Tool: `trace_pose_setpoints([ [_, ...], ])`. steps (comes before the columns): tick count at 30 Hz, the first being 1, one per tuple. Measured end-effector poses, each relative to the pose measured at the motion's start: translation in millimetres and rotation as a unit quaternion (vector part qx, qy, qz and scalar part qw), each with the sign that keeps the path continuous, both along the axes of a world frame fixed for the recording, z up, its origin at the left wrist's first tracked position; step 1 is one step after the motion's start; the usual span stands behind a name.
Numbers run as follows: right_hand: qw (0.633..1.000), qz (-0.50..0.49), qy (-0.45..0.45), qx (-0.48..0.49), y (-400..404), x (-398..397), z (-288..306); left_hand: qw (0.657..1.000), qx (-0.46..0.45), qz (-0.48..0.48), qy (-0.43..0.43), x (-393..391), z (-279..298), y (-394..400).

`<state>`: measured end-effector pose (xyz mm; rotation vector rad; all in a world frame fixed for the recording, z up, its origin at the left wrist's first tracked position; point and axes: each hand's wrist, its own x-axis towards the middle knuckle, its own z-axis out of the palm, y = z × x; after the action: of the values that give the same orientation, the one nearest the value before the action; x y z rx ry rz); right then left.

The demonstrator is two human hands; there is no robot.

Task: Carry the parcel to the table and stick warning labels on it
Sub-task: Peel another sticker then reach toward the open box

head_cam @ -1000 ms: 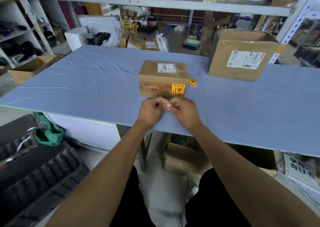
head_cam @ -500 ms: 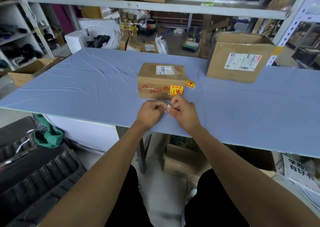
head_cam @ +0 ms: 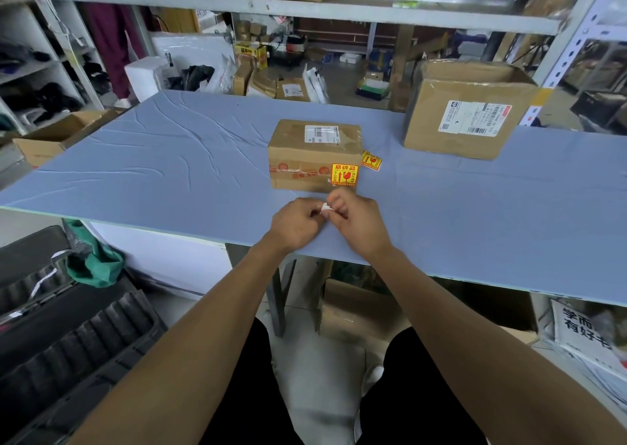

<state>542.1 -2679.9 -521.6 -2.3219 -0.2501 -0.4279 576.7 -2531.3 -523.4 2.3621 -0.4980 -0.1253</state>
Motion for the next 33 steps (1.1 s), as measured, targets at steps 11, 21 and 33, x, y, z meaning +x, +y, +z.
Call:
trace_pose_setpoints([
  [11,0.999,0.028,-0.041,-0.014,-2,1,-3,0.996,0.059,-0.023,-0.061,-6,2,-4],
  [21,0.999,-0.001,-0.046,-0.023,-3,6,-5,0.998,0.023,-0.031,-0.050,-5,-1,-1],
  [33,0.999,0.024,0.032,0.018,-10,5,-6,0.986,-0.131,0.097,-0.018,-2,-7,5],
])
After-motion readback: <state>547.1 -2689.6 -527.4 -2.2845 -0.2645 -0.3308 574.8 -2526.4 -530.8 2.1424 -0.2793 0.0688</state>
